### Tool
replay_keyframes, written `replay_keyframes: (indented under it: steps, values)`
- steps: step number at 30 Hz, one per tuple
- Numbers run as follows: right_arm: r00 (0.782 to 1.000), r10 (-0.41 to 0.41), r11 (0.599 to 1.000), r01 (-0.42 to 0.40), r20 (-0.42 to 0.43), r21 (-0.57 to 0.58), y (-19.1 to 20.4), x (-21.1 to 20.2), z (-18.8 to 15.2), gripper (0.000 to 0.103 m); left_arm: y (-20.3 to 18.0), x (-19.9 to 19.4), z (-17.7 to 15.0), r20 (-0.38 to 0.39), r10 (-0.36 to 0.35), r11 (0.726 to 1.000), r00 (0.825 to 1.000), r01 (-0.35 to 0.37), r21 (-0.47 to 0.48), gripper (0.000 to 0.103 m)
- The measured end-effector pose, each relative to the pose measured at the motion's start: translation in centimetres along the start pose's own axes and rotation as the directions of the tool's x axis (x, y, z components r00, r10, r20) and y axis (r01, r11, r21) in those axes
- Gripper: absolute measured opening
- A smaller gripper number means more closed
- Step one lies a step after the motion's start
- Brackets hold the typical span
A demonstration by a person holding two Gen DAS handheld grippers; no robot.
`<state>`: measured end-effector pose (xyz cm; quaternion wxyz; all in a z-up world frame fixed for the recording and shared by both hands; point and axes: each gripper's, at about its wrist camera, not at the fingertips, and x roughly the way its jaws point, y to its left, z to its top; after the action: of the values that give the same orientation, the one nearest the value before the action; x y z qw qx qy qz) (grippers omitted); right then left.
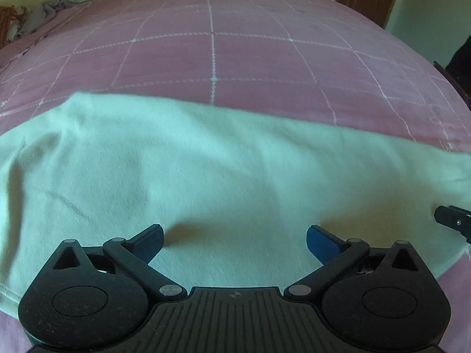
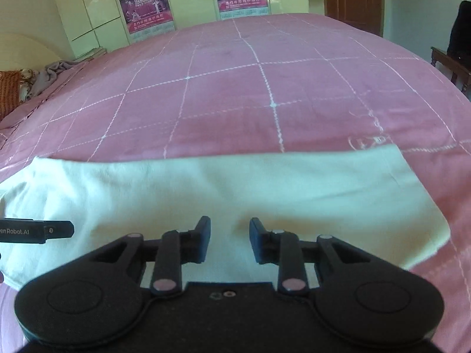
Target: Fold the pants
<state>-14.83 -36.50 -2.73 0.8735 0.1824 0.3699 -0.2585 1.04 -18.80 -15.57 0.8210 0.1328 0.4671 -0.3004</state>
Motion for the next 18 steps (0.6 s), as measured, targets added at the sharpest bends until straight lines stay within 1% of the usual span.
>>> replay_keyframes:
  steps: [1, 2, 3, 4, 5, 6, 7, 8, 9, 10, 12, 15, 17, 18]
  values:
    - [1.000, -0.021, 1.000, 0.021, -0.010, -0.006, -0.3, 0.0, -0.7, 0.028, -0.3, 0.6, -0.7, -0.012, 0.015, 1.000, 1.000, -0.014, 0.015, 0.103]
    - [0.998, -0.052, 0.998, 0.052, -0.023, -0.027, -0.5, 0.4, -1.5, 0.025, -0.7, 0.9, -1.2, 0.011, 0.032, 0.999, 0.999, -0.032, 0.038, 0.103]
    - [0.998, -0.066, 0.997, 0.066, -0.014, -0.047, -0.8, 0.7, -2.0, 0.023, -0.8, 1.1, -1.2, 0.019, 0.040, 0.998, 0.999, -0.041, 0.044, 0.103]
    - [0.997, -0.075, 0.996, 0.075, -0.001, -0.057, -1.1, 0.8, -2.1, 0.021, -0.7, 1.1, -0.8, 0.006, 0.042, 0.999, 0.999, -0.042, 0.027, 0.103]
    - [0.996, -0.084, 0.995, 0.084, 0.004, -0.051, -1.4, 0.9, -2.0, 0.019, -0.5, 1.0, -0.6, -0.015, 0.040, 0.999, 0.999, -0.040, 0.010, 0.103]
    - [0.996, -0.093, 0.995, 0.093, 0.000, -0.028, -1.7, 1.1, -1.6, 0.015, -0.4, 0.8, -0.2, -0.032, 0.042, 0.999, 0.999, -0.043, -0.001, 0.103]
    - [0.995, -0.097, 0.995, 0.097, -0.007, 0.009, -2.2, 0.9, -1.0, 0.014, -0.2, 0.0, 0.2, -0.038, 0.041, 0.999, 0.998, -0.042, -0.015, 0.103]
    - [0.996, -0.089, 0.994, 0.090, -0.008, 0.064, -2.8, 0.5, -0.6, 0.018, 0.1, -0.8, 0.1, -0.024, 0.027, 0.999, 0.999, -0.028, -0.025, 0.103]
    - [0.997, -0.075, 0.991, 0.074, 0.006, 0.115, -3.4, -0.4, -0.3, 0.032, 0.4, -1.5, 0.0, -0.007, 0.021, 1.000, 1.000, -0.021, -0.023, 0.103]
    - [0.998, -0.057, 0.987, 0.053, 0.024, 0.151, -4.0, -1.3, -0.3, 0.033, 0.5, -2.0, -0.1, 0.005, 0.025, 1.000, 1.000, -0.025, -0.011, 0.103]
    - [0.999, -0.036, 0.982, 0.030, 0.028, 0.188, -4.9, -2.9, -0.8, 0.033, 0.5, -2.1, -0.5, 0.011, 0.034, 0.999, 0.999, -0.034, 0.004, 0.103]
    - [1.000, -0.023, 0.963, 0.022, 0.002, 0.268, -6.8, -4.0, -2.3, 0.026, 0.6, -1.8, -0.9, 0.001, 0.037, 0.999, 0.999, -0.037, 0.003, 0.103]
    - [1.000, -0.021, 0.947, 0.021, -0.004, 0.320, -7.9, -4.6, -3.0, 0.026, 0.7, -1.7, -1.2, -0.003, 0.039, 0.999, 0.999, -0.039, -0.002, 0.103]
    - [1.000, -0.028, 0.942, 0.031, -0.011, 0.333, -8.4, -4.7, -3.2, 0.029, 0.7, -1.6, -1.2, -0.003, 0.039, 0.999, 0.999, -0.039, -0.003, 0.103]
